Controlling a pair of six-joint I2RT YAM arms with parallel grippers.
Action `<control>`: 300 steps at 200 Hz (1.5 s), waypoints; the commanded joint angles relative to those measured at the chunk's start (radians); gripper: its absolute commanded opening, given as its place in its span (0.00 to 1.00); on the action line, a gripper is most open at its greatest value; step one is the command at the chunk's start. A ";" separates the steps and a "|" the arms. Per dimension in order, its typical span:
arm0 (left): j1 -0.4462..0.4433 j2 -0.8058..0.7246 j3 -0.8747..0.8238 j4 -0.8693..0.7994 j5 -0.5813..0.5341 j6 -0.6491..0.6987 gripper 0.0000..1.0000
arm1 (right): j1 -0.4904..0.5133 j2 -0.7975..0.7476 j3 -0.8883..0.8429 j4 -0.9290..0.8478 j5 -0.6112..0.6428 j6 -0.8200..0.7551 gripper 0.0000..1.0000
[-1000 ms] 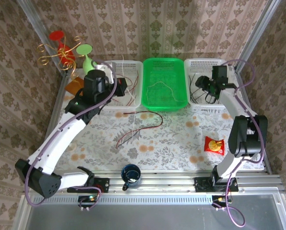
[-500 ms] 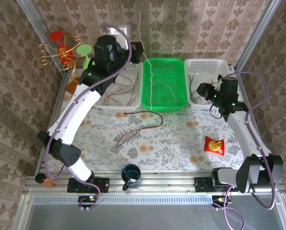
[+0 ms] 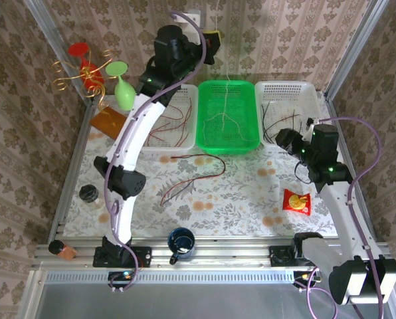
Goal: Untangle the cables
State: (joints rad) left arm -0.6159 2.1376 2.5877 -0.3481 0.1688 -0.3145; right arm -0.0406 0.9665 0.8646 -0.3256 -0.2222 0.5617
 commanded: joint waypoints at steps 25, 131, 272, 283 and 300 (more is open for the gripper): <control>-0.026 0.202 -0.090 -0.155 -0.068 0.187 0.00 | 0.001 -0.073 -0.058 -0.056 -0.033 0.011 0.61; -0.042 0.473 -0.022 -0.447 -0.045 0.180 0.00 | 0.002 -0.067 -0.055 -0.063 -0.052 0.020 0.62; -0.035 0.011 -0.337 -0.431 -0.042 0.255 0.71 | 0.244 0.003 -0.056 -0.107 0.060 0.129 0.64; -0.030 -0.053 -0.425 -0.400 -0.034 0.243 0.71 | 0.282 0.023 -0.056 -0.100 0.083 0.139 0.64; -0.025 -0.162 -0.592 -0.329 -0.035 0.231 0.71 | 0.344 0.061 -0.050 -0.095 0.115 0.154 0.64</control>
State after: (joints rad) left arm -0.6529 2.0853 2.1651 -0.7475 0.1204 -0.0822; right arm 0.2382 0.9882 0.8120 -0.4114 -0.1860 0.6754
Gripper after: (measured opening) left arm 0.713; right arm 0.638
